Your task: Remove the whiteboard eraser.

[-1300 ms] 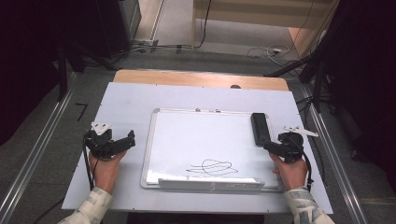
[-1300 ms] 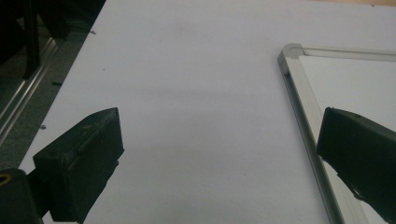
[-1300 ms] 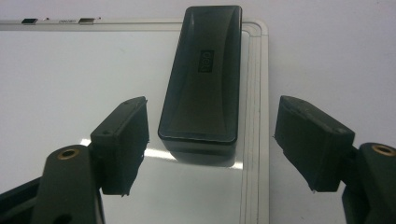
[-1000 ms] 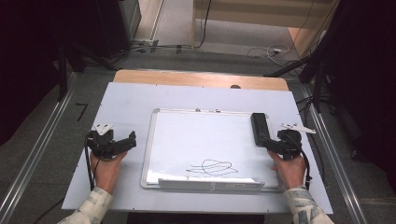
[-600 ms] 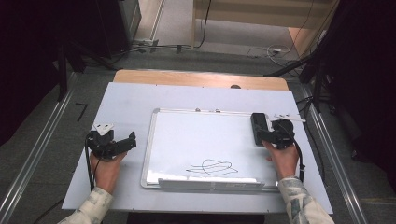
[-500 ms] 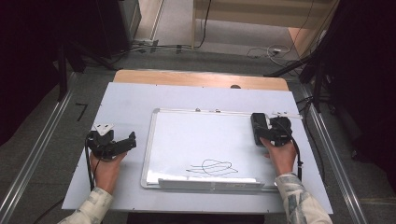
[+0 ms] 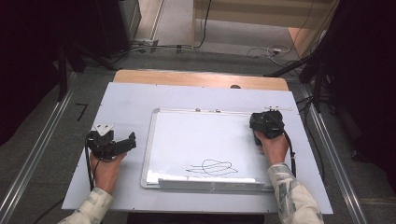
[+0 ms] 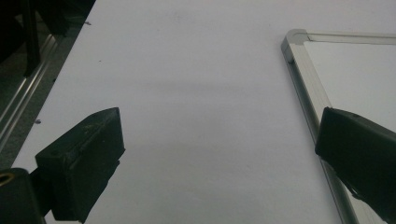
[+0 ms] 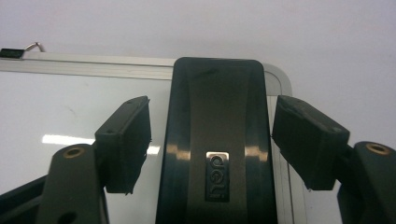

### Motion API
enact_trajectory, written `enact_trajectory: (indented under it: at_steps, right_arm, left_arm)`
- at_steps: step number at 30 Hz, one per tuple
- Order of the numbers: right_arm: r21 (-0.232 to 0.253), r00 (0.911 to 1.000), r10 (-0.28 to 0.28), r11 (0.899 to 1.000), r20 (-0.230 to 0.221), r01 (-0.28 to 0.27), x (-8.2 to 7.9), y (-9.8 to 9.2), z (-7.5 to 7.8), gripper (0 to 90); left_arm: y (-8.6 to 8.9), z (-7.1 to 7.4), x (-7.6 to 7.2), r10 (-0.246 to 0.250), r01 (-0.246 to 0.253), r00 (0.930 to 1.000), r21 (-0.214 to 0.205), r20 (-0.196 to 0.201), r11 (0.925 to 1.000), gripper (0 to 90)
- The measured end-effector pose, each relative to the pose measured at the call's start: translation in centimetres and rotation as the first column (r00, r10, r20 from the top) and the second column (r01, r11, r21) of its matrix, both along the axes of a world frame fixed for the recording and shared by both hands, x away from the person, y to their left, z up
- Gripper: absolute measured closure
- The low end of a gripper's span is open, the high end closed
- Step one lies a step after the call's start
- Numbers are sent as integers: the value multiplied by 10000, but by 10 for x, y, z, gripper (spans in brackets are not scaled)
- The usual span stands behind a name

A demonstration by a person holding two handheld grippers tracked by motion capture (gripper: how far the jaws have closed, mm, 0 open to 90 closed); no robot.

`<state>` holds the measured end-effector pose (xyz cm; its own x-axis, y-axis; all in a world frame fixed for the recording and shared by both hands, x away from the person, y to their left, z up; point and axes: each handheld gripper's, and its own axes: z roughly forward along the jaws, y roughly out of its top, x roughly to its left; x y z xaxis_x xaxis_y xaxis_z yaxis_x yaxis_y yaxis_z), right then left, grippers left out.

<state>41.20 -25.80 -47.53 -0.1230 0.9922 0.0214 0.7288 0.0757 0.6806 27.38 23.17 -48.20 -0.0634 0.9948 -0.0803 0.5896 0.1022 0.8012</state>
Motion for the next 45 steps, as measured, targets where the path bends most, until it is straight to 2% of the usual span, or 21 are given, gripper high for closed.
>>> enact_trajectory:
  at_steps: [5, 8, 10, 16, 27, 28, 31, 36, 45]
  right_arm:
    - [-101, 9998, -76, 9999, -185, 74, 4, 0, -6, 299]
    - [-188, 9996, -151, 9997, -227, 146, 5, 1, -9, 345]
    - [-30, 9994, -179, 9998, -306, 178, 6, 0, -9, 343]
    - [23, 9995, -195, 9998, -233, 195, 5, 1, -10, 369]
    - [122, 9998, -200, 9997, 73, 199, -1, 0, -4, 376]
    - [369, 9992, -134, 9992, 389, 119, -6, 0, 6, 376]
    - [354, 9991, 104, 9993, 409, -119, -14, 0, 16, 376]
    - [216, 9986, 487, 9986, 228, -492, -28, -1, 19, 375]
    - [386, 9972, 688, 9968, 295, -699, -44, -5, 23, 375]
  left_arm:
    - [-1, 0, -1, 7, -7, 10000, -7, 20, 10000, 17]
    - [0, 0, -1, 6, -6, 10000, -26, 27, 10000, 17]
    - [1, -1, -2, 39, -39, 10000, -32, 27, 10000, 22]
    - [3, -2, -4, 80, -80, 10000, -223, -20, 9997, 31]
    - [2, -2, -4, 26, -26, 10000, -264, 6, 9996, 33]
    - [2, -2, -4, 25, -26, 10000, -253, -3, 9997, 33]
    - [2, -3, -4, 13, -14, 10000, -251, -38, 9997, 34]
    - [2, -2, -6, -20, 19, 10000, -237, -39, 9997, 34]
    - [1, -3, -5, -42, 40, 10000, -230, -87, 9997, 35]
